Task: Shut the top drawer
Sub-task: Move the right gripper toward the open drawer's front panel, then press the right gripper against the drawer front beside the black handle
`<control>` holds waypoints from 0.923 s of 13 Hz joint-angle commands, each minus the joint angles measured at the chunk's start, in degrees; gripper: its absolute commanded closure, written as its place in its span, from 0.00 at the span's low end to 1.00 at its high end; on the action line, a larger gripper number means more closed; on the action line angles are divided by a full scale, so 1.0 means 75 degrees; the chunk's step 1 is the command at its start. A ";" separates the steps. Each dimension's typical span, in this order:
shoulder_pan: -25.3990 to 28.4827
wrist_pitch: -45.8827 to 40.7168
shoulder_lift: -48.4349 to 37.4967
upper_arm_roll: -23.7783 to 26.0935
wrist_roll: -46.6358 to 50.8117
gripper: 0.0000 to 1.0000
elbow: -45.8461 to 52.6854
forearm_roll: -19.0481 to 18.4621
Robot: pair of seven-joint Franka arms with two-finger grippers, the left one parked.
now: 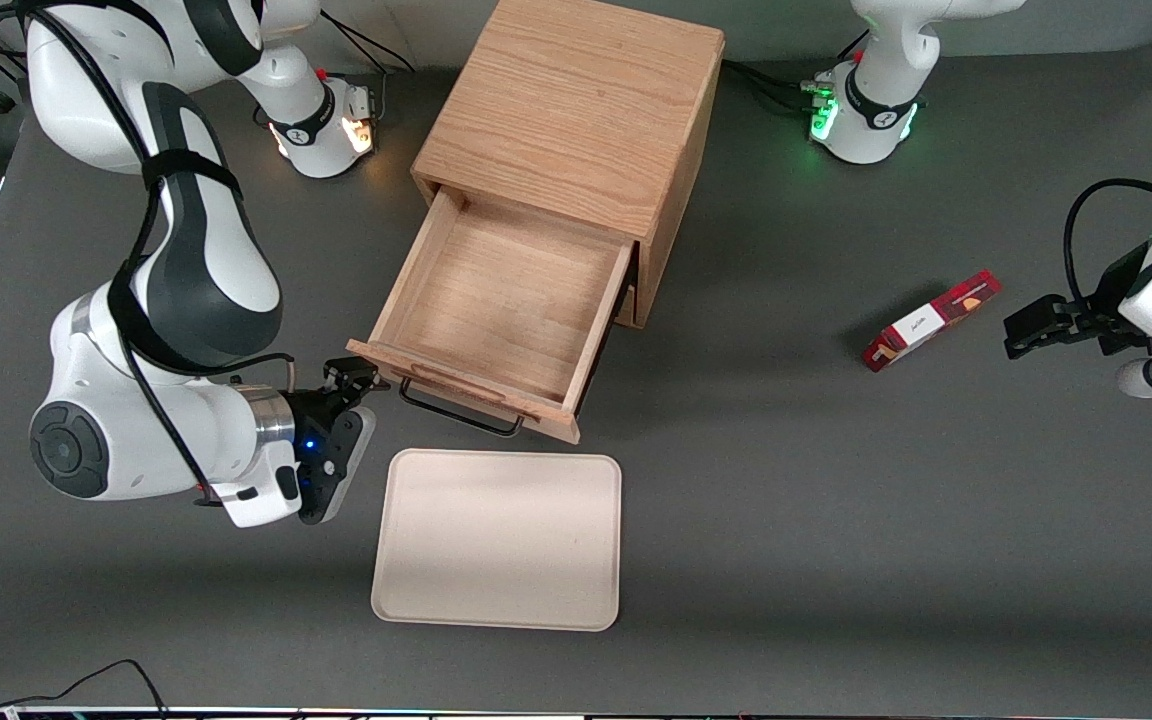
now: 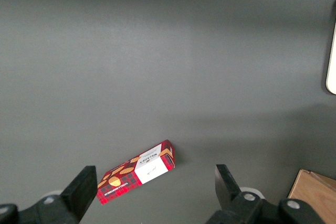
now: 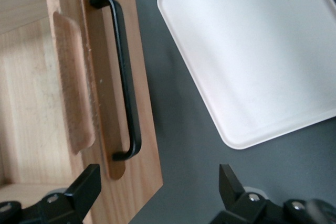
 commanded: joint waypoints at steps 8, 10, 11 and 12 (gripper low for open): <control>0.0289 0.0536 0.0668 0.0079 0.0781 0.00 0.0335 0.0253; 0.0313 0.0617 0.0680 0.0090 0.0886 0.00 0.0300 0.0253; 0.0313 0.0641 0.0680 0.0102 0.0910 0.00 0.0277 0.0265; 0.0360 0.0641 0.0680 0.0102 0.0899 0.00 0.0265 0.0277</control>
